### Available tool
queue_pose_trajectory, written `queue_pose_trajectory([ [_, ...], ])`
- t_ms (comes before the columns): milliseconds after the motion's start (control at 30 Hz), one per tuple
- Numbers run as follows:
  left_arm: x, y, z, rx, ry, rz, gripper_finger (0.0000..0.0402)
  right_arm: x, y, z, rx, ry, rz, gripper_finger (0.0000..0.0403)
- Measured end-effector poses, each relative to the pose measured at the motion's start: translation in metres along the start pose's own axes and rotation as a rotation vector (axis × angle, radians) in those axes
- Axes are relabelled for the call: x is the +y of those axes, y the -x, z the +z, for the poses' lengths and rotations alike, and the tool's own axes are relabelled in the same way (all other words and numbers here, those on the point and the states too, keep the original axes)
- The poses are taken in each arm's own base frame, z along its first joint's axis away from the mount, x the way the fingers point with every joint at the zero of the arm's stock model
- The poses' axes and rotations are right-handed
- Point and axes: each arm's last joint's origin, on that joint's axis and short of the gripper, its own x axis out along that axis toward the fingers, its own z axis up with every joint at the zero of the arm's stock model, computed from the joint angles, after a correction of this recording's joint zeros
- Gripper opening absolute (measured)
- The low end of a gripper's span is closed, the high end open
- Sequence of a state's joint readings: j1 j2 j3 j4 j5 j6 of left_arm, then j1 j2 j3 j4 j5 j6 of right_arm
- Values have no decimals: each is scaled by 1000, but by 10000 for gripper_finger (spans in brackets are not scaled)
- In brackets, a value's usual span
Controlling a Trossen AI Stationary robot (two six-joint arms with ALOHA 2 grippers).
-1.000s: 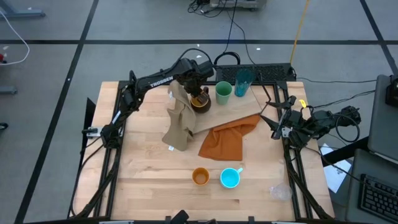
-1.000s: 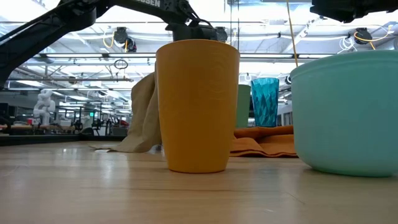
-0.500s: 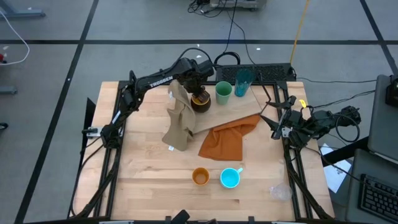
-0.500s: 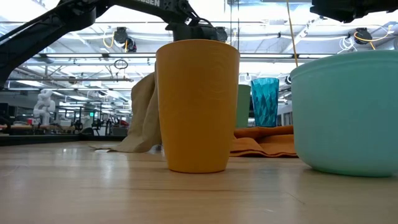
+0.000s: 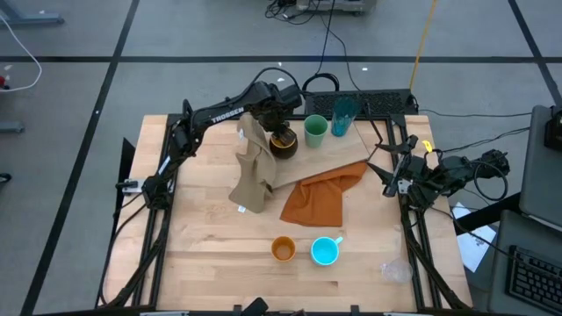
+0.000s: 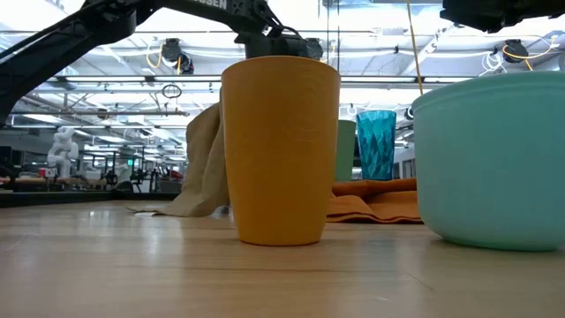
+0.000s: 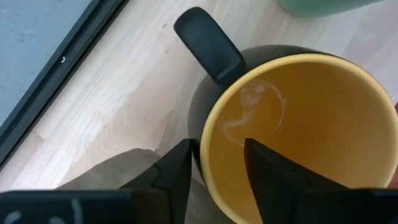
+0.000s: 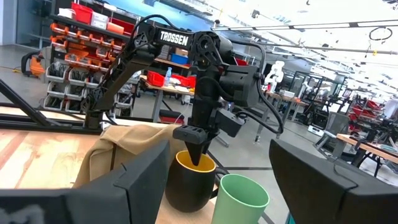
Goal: Stack small to large cups/mugs on shelf
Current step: Put the black mug on the shelf
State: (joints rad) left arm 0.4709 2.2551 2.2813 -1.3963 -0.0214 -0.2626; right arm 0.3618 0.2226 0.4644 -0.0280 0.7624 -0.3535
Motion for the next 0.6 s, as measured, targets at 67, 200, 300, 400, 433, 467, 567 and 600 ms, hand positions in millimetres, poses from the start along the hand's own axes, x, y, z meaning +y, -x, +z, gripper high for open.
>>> queue_pose_trajectory([
  [67, 0, 2, 0, -5, -3, -1, 150, 0, 0, 0, 0, 1, 0, 265],
  [200, 0, 7, -1, -9, -24, -11, 150, 0, 0, 0, 0, 0, 0, 265],
  [300, -1, 9, -1, -9, -38, -23, 150, 0, 0, 0, 0, 2, 0, 265],
  [400, 0, 9, -2, 6, -31, -20, 150, 0, 0, 0, 0, 6, 0, 265],
  [433, 0, 9, -2, 8, -29, -20, 150, 0, 0, 0, 0, 6, 0, 265],
  [467, 0, 9, -2, 7, -27, -21, 150, 0, 0, 0, 0, 7, 0, 265],
  [567, -1, 9, -1, -4, -32, -23, 150, 0, 0, 0, 0, 7, 0, 265],
  [600, -1, 9, -1, -7, -31, -25, 150, 0, 0, 0, 0, 6, 0, 265],
])
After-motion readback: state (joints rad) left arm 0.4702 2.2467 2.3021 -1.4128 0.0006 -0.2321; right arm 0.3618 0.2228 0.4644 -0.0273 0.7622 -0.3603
